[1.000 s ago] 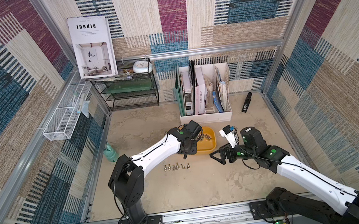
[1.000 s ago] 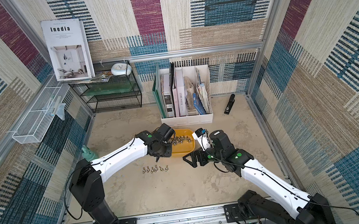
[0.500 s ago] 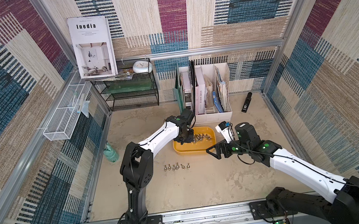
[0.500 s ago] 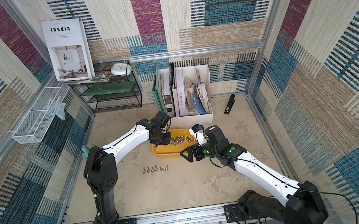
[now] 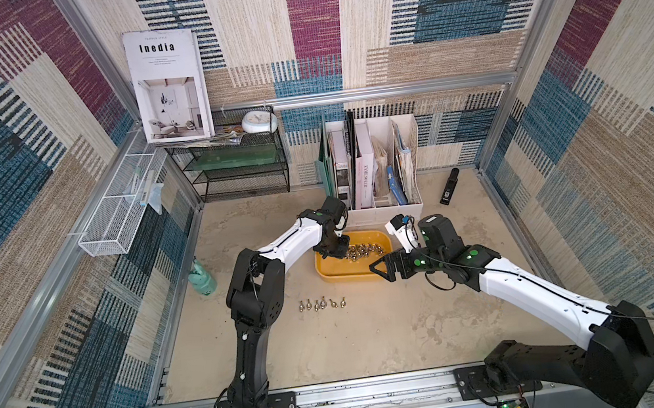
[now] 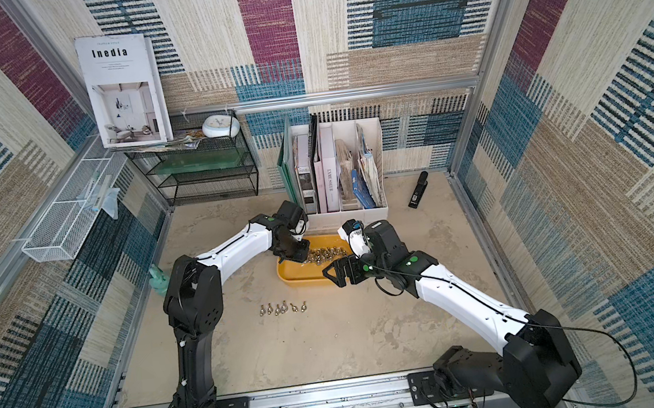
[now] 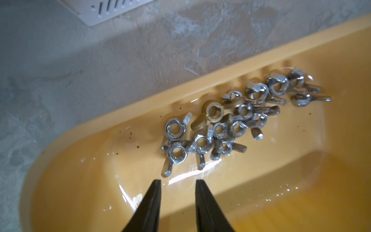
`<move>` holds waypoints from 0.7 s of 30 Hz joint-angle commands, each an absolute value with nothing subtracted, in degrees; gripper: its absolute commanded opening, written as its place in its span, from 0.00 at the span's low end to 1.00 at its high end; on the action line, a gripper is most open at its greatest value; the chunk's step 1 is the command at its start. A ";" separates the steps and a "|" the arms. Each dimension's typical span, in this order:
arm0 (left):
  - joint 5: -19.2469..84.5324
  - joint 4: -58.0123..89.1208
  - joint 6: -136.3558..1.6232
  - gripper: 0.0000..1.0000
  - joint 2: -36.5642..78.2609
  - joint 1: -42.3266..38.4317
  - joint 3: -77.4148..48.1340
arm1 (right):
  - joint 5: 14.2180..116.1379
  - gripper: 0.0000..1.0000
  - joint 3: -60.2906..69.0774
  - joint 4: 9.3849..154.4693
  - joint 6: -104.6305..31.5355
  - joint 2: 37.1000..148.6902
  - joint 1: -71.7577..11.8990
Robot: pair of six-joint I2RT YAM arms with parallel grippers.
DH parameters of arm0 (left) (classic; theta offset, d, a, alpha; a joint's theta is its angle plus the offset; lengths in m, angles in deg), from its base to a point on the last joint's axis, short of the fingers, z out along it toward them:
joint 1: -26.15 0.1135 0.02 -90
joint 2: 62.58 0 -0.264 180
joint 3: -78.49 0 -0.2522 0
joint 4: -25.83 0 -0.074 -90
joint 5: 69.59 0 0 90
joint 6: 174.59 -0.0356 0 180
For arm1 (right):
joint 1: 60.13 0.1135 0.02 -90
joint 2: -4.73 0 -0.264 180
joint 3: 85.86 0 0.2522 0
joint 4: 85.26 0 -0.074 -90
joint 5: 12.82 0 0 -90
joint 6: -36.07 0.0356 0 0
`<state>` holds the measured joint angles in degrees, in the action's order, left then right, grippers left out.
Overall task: Take out the wing nut from the storage box
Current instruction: Pick up the wing nut from the storage box.
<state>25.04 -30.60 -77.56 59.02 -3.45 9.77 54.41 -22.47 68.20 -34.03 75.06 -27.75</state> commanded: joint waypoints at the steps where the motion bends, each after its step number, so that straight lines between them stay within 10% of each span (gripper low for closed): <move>1: 27.12 -29.69 -79.97 0.37 60.09 -2.75 10.90 | 55.03 0.99 -21.67 67.31 -34.55 75.78 -27.91; 21: 32.99 -28.99 -79.98 0.37 59.52 -2.49 7.55 | 55.49 0.99 -20.42 66.74 -35.12 78.21 -28.15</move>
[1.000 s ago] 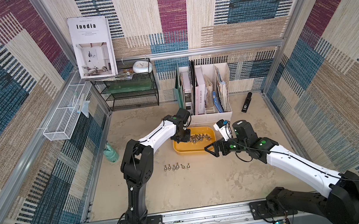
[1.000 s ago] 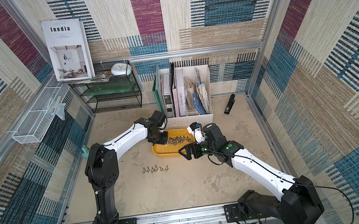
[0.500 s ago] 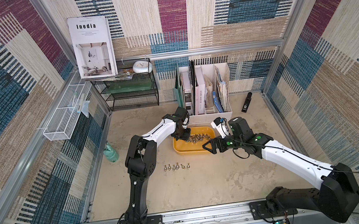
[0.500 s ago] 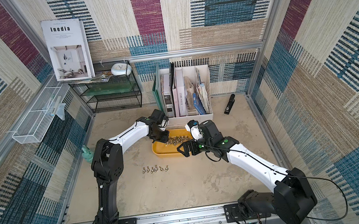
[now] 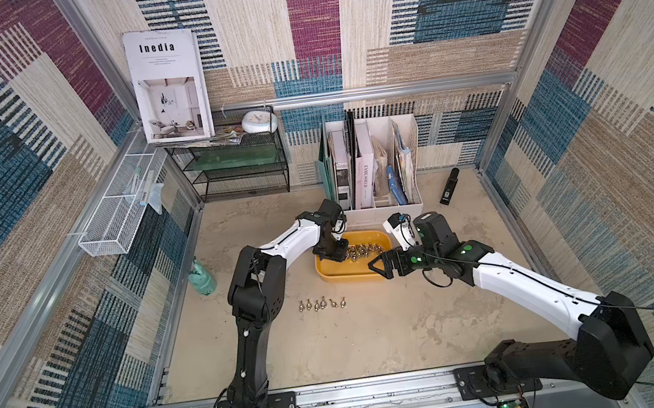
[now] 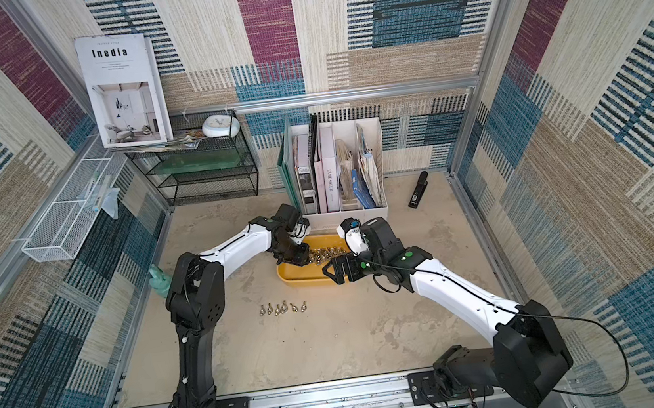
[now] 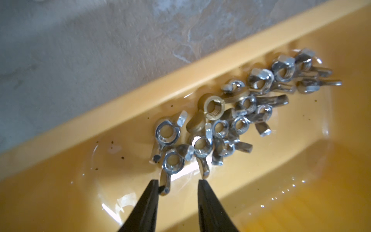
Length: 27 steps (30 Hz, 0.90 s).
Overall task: Take out the wing nut from the storage box
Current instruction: Pick up the wing nut from the storage box.
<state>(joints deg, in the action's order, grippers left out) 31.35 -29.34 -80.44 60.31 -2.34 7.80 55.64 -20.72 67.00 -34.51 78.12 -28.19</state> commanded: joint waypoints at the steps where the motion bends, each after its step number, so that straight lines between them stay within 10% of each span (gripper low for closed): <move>1: 33.01 -28.91 -79.84 0.35 59.27 -2.50 7.44 | 55.41 0.99 -20.42 66.67 -35.17 78.21 -28.11; 27: 27.62 -31.38 -82.48 0.20 61.70 -3.18 9.55 | 55.71 0.99 -21.16 66.56 -34.77 77.13 -28.15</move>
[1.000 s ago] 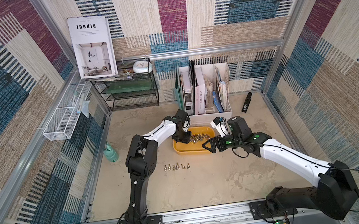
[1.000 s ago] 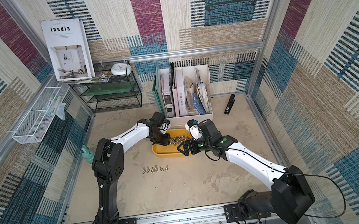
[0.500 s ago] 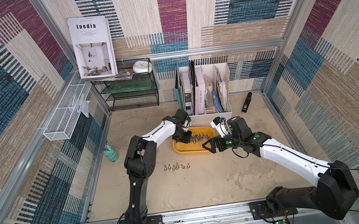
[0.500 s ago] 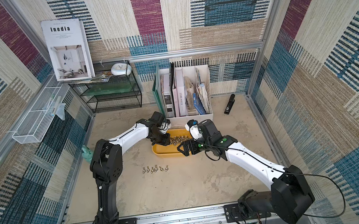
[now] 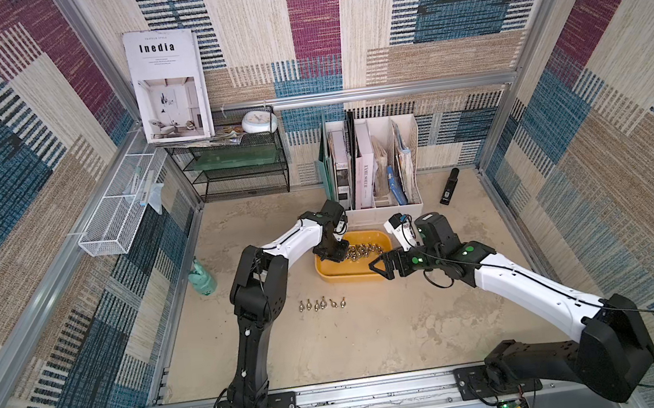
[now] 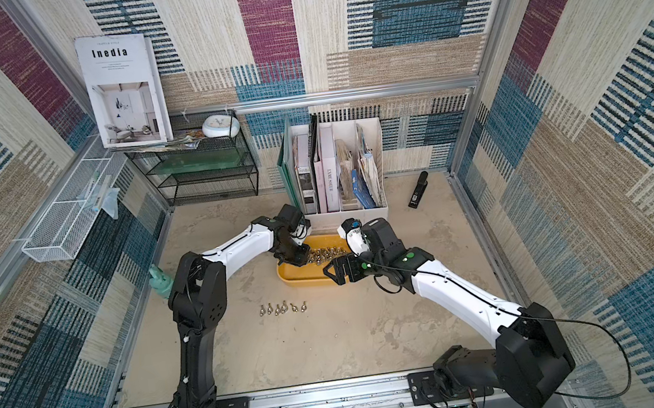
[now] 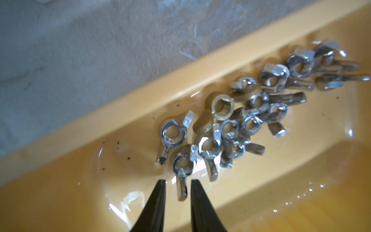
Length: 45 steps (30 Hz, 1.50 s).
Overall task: Take out the wing nut from the storage box
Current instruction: Pick up the wing nut from the storage box, then place the wing nut at the center of the board.
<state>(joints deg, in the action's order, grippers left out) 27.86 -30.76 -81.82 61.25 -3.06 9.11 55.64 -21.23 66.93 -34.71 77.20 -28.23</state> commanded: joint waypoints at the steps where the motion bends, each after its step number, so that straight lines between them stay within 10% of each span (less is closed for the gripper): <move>1: 27.62 -31.44 -82.47 0.16 61.66 -3.19 9.64 | 55.73 0.99 -21.20 66.56 -34.77 77.15 -28.20; 45: 16.53 -28.08 -54.56 0.10 34.78 -22.23 -17.00 | 50.76 0.99 -33.46 62.51 -31.98 58.09 -28.08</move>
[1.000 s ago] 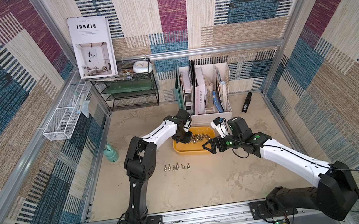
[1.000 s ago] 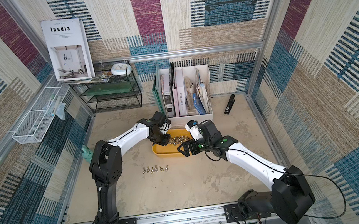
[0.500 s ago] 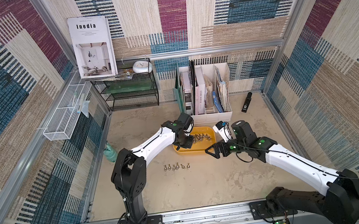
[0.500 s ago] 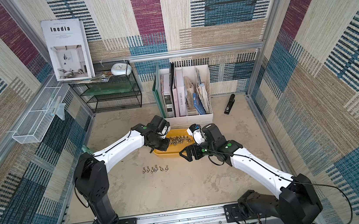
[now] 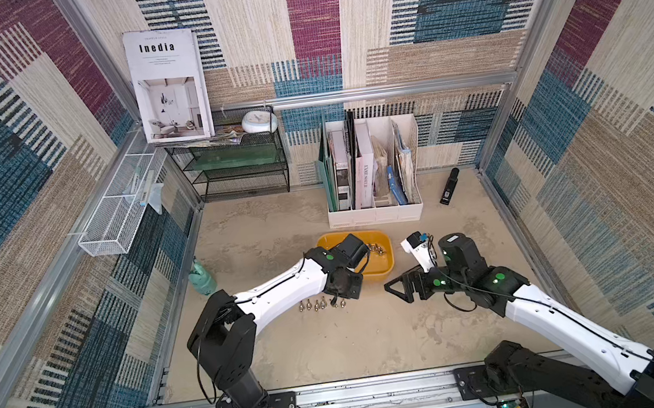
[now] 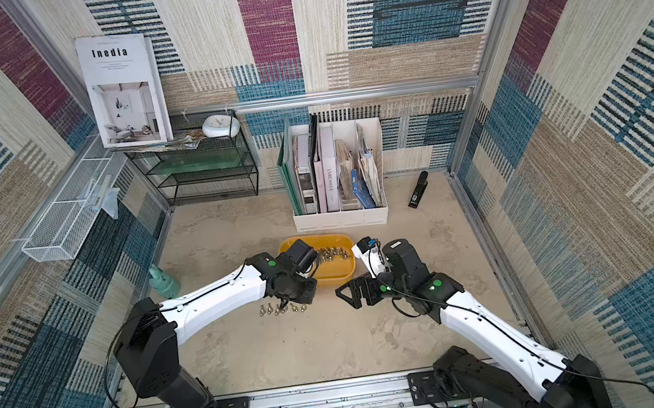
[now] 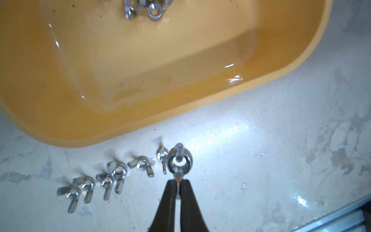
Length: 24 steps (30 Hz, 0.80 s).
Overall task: Take out the wing nut from the storage box
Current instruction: Place the wing nut at the center of the board.
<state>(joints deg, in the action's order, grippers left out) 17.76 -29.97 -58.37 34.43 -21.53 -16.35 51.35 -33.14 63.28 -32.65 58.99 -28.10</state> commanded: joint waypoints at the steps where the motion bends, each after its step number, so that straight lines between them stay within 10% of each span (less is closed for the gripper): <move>1: 16.68 -27.68 -53.92 0.10 35.13 -22.53 -17.38 | 50.88 0.99 -33.52 62.31 -31.97 57.74 -28.11; 24: 15.40 -24.71 -52.07 0.11 41.40 -24.67 -20.79 | 51.16 0.99 -34.58 61.64 -31.48 56.35 -28.10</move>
